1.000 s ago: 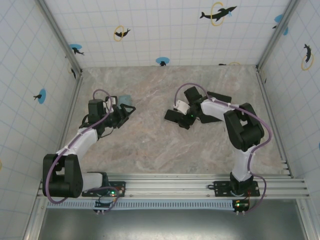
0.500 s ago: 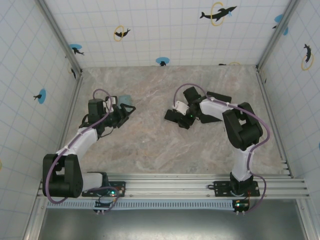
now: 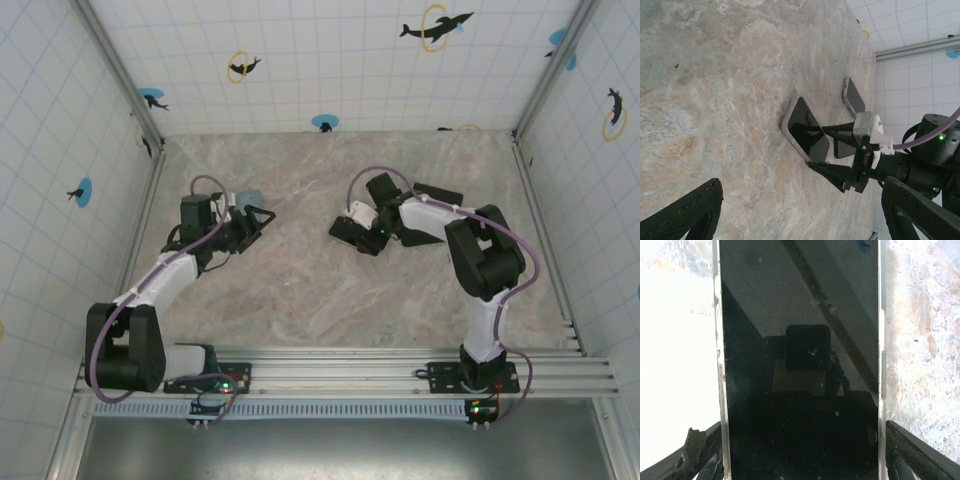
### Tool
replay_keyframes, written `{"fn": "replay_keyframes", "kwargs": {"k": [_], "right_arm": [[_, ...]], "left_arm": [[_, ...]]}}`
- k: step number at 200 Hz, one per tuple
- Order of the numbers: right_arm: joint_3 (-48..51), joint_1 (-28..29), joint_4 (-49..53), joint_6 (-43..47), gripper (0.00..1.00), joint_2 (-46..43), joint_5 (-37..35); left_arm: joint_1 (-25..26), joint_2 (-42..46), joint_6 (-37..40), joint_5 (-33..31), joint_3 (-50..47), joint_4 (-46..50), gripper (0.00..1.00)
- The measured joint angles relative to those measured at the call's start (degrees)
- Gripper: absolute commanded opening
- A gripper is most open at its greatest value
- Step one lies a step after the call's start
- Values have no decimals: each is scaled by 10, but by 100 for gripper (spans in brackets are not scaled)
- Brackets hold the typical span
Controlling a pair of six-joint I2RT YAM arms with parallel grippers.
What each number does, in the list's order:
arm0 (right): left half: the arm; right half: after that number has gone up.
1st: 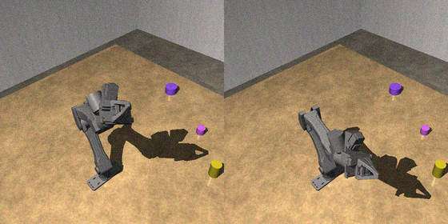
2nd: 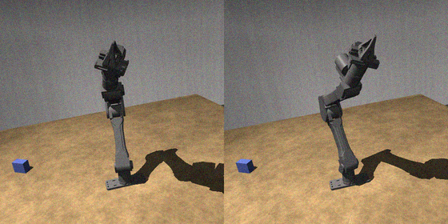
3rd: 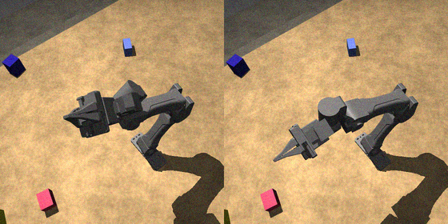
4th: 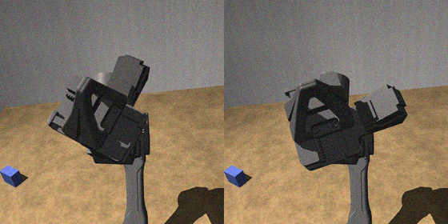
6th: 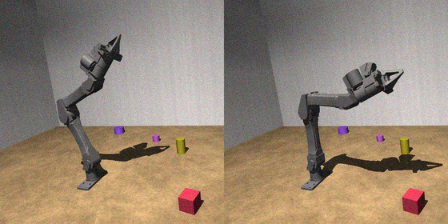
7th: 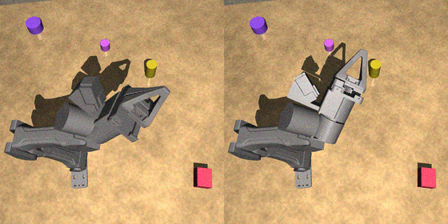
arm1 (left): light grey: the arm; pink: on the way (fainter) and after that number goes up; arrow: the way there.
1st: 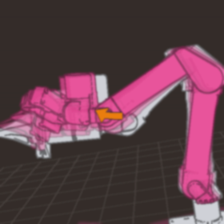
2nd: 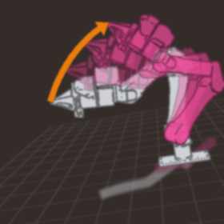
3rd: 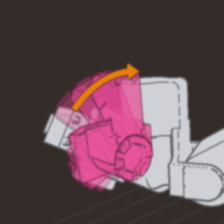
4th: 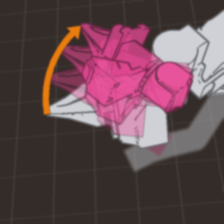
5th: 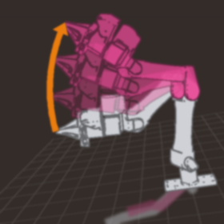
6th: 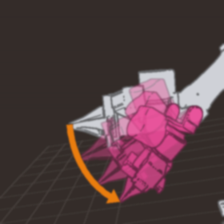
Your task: Take the phone out of the phone case
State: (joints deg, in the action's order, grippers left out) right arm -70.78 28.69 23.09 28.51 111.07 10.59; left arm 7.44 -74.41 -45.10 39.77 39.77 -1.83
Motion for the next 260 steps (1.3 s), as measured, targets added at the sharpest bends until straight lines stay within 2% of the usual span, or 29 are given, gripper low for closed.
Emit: {"fn": "replay_keyframes", "kwargs": {"k": [40,87,131,189,229,260], "right_arm": [[29,-8,-41,-91,42,-38,53],[50,-7,-112,-200,41,-84,119],[57,4,-145,-256,40,-114,141],[58,24,-145,-265,39,-142,143],[64,25,-145,-266,38,-151,144],[68,25,-145,-270,38,-151,147]], "left_arm": [[45,-8,-12,-57,23,0,80],[138,-40,-28,-138,68,-12,77],[200,-94,-49,-183,98,-44,73],[223,-155,-68,-208,151,-73,62],[228,-165,-79,-214,162,-82,43],[229,-167,-78,-217,168,-82,38]]}}
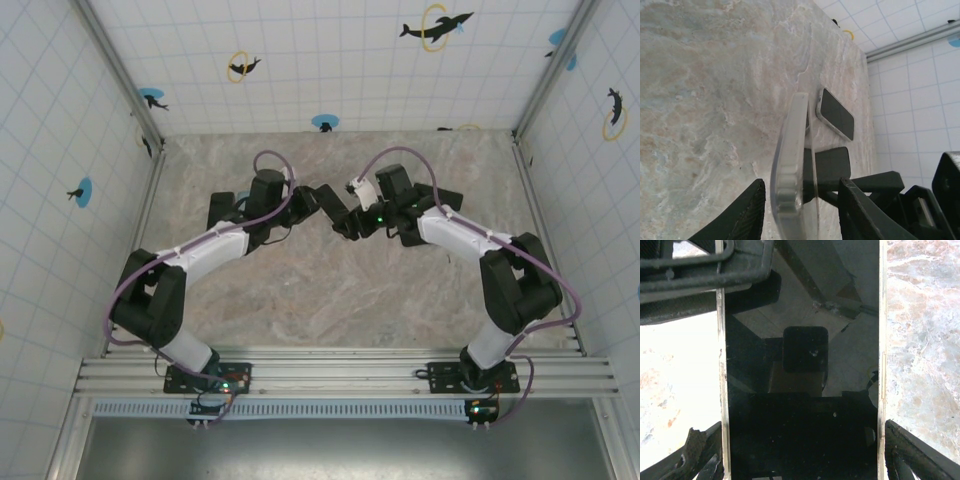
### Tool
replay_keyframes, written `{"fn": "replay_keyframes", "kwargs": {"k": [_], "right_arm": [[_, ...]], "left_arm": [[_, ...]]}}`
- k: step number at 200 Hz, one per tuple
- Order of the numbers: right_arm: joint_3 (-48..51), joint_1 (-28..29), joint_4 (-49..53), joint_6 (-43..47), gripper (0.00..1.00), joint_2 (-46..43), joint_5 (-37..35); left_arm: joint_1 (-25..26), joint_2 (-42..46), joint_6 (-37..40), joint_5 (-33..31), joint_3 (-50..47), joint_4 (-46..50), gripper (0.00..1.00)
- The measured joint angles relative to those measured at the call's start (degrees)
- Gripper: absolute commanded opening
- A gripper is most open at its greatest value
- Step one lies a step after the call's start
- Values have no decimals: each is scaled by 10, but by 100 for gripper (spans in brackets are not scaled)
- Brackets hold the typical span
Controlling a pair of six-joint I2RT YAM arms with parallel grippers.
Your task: Take the phone out of the phone case
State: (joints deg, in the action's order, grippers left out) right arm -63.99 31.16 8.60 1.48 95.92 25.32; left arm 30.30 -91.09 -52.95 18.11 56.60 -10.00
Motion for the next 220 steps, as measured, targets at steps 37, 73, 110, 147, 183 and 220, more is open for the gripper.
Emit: {"fn": "replay_keyframes", "kwargs": {"k": [37,73,110,147,183,220], "right_arm": [[2,0,-1,-7,37,0,8],[3,0,-3,-13,37,-1,17],[4,0,-6,-19,38,-6,18],[10,0,-17,-24,58,-10,16],[51,-3,-65,-49,80,-32,17],[119,-30,-151,-114,85,-87,49]], "left_arm": [[0,-5,0,-1,5,0,32],[0,-21,0,2,17,0,25],[0,-24,-1,2,19,-2,14],[0,-24,-12,7,22,-10,0],[4,-24,-13,11,27,-6,0],[4,-23,-14,20,37,-9,0]]}}
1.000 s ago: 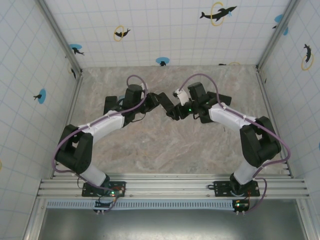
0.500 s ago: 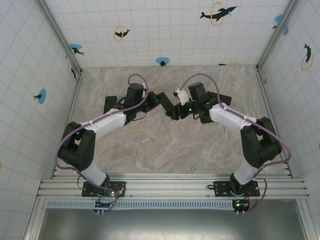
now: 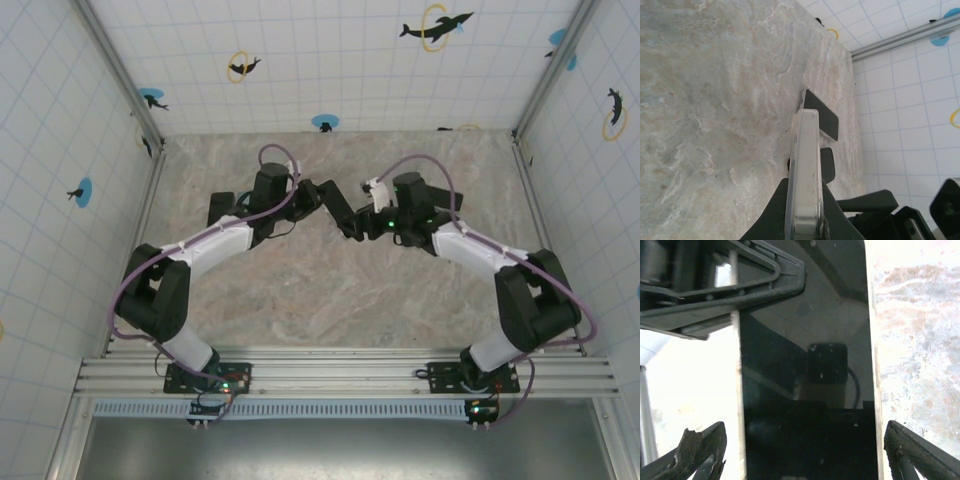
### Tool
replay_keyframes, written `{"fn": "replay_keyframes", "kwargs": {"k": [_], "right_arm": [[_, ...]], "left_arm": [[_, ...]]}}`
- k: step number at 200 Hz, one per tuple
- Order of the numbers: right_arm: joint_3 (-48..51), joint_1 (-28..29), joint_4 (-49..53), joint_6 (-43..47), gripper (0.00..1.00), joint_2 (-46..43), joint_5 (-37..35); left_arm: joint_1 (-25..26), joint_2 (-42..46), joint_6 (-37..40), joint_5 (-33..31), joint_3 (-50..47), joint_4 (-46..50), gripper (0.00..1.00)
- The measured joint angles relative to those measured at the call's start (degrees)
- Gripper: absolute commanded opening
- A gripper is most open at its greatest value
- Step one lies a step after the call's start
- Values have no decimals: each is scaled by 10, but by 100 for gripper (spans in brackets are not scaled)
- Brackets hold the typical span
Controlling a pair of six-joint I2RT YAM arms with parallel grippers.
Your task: Take the phone out of the phone case
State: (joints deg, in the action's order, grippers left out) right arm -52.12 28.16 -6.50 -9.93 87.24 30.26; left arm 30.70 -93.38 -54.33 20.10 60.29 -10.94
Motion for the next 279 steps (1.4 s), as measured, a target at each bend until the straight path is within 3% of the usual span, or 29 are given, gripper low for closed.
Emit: {"fn": "replay_keyframes", "kwargs": {"k": [46,110,148,191,279], "right_arm": [[94,-31,-111,-105,81,-107,30],[245,-46,-310,-344,59,-194,17],[287,-46,-473,-494,47,-188,-3],[288,-37,-610,-595,38,-140,-11],[266,-23,-690,-657,25,-81,-14]], "left_arm": [[-4,0,-15,12,17,-15,0],[-4,20,-75,37,37,-90,0],[-4,23,-113,44,38,-127,0],[-1,23,-147,46,38,-156,0],[6,23,-180,50,38,-189,0]]}}
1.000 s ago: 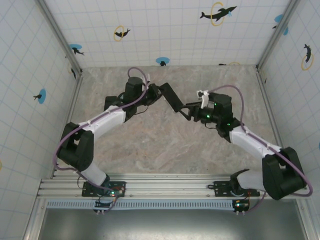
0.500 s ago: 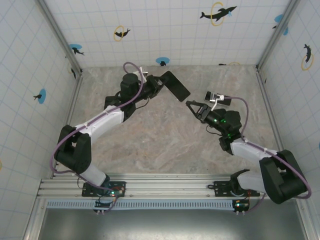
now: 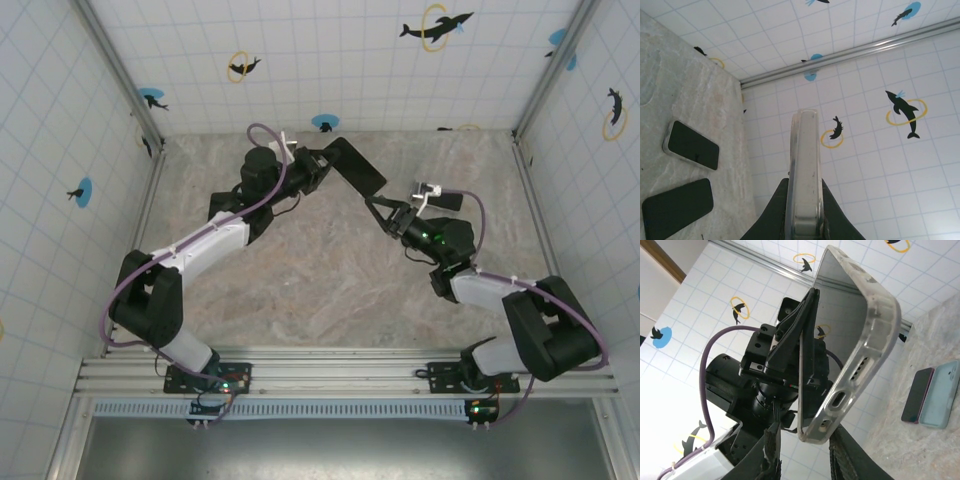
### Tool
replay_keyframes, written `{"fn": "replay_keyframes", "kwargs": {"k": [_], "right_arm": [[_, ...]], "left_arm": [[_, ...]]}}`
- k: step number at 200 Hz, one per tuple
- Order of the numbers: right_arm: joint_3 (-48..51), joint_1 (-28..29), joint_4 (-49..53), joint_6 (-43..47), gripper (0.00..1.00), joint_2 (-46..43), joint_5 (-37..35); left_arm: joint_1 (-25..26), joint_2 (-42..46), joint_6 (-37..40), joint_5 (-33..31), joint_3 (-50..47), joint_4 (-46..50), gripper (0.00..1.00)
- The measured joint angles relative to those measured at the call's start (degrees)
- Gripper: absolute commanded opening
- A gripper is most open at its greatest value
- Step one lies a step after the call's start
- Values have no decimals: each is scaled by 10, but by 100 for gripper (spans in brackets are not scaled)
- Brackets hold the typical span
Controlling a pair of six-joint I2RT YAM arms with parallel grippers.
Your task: Take the phone out of the phone case
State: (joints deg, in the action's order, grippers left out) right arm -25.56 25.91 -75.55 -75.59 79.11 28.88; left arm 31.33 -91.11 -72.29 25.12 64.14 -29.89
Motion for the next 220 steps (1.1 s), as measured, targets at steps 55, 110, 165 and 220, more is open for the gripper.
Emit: {"fn": "replay_keyframes", "kwargs": {"k": [55,110,165,220], "right_arm": [[-1,3,-23,-10,14,12,1],[-6,3,-16,18,9,13,9],[-26,2,71,134,7,-18,15],[-34,2,143,233,7,-25,28]], "left_arm": [[3,0,-7,2,0,-14,0],[3,0,-18,2,0,-20,0],[2,0,-37,-3,0,-26,0],[2,3,-42,-7,0,-17,0]]}}
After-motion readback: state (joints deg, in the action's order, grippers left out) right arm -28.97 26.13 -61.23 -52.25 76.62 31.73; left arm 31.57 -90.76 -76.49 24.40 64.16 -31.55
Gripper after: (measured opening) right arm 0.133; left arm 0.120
